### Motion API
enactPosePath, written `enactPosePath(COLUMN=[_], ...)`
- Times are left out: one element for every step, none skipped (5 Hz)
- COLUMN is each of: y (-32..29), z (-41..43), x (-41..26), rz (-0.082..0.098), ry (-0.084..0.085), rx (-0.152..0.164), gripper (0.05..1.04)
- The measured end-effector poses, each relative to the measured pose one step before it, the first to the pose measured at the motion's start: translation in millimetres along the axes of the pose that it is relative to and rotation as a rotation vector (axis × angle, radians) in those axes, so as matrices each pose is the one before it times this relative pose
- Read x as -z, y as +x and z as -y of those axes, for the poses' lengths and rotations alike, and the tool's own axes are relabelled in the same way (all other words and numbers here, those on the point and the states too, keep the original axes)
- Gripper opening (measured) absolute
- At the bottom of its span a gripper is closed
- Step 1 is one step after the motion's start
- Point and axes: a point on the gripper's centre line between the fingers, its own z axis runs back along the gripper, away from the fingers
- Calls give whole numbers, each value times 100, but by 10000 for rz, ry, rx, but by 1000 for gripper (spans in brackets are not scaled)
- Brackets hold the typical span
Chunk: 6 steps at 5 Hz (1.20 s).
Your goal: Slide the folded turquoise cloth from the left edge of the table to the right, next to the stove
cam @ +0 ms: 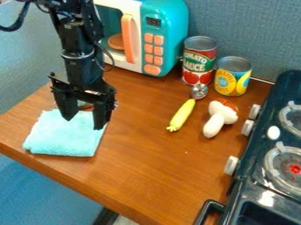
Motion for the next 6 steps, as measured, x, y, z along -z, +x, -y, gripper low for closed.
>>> enactPosePath(y=[-261, -133, 827, 451, 356, 475], z=[22, -2781, -2762, -2103, -792, -770], x=[549, 388, 182, 1059, 1927, 1760], rz=[-230, -79, 125, -390, -493, -361], ry=[-13, -568, -137, 461, 298, 584], rx=[3, -1100, -675, -395, -147, -264], gripper=[1001, 1001, 1001, 1001, 1001, 1001])
